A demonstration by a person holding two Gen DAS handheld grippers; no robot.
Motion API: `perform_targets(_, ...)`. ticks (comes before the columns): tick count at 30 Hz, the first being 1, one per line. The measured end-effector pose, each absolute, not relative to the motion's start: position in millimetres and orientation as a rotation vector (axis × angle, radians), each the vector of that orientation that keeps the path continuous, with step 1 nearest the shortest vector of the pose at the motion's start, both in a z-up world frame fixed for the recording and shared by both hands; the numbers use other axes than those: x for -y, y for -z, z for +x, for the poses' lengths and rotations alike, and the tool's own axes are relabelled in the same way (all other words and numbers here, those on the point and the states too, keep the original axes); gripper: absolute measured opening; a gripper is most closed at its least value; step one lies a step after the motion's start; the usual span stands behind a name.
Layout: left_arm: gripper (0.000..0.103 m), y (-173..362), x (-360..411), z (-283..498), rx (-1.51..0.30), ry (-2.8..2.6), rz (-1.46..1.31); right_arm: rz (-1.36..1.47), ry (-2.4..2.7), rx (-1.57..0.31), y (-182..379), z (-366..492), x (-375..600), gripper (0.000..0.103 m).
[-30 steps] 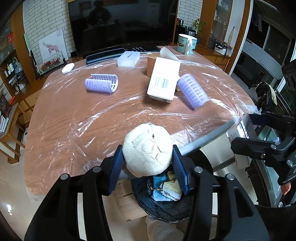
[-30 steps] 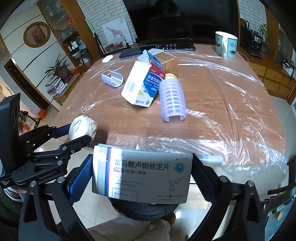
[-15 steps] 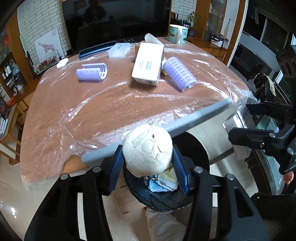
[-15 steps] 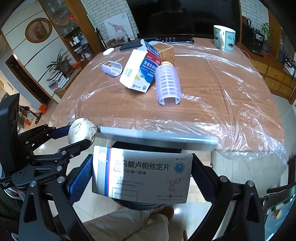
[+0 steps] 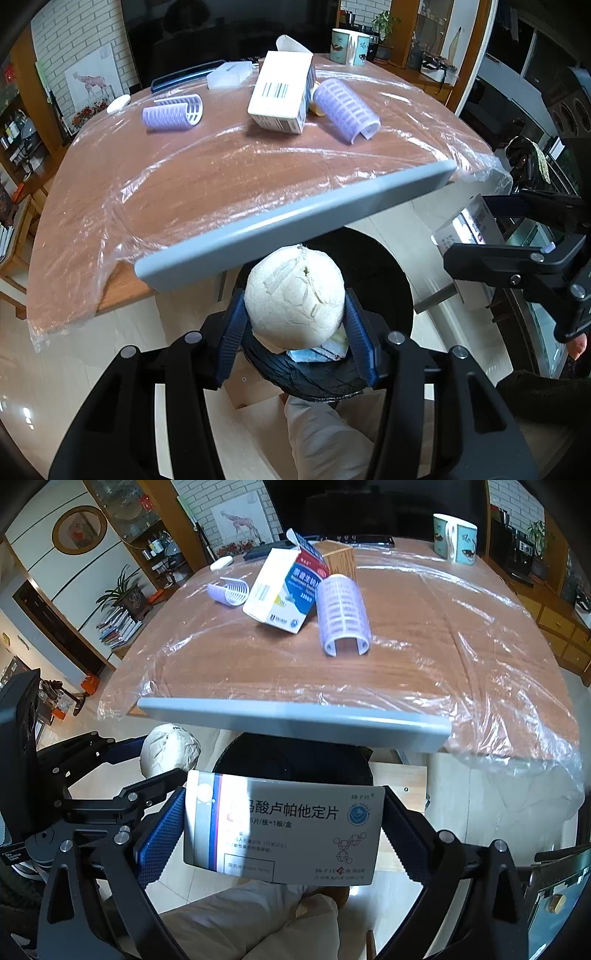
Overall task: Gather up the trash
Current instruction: 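Open the left tool to drop the white lump while the right tool drops the medicine box into the bin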
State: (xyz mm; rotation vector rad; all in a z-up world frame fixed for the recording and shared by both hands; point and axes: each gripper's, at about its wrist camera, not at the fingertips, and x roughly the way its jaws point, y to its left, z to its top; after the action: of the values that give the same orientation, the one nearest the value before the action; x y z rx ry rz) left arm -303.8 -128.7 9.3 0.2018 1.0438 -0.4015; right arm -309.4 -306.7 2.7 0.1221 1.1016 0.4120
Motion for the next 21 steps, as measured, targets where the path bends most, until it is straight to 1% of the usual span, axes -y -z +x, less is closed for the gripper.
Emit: perform_targets(21, 0.053, 31.9, 129.5, -305.7, -1.132, 0.391, 0.236, 0.115, -0.393, -1.17, 38.9, -298.6, 292.1, 0.097)
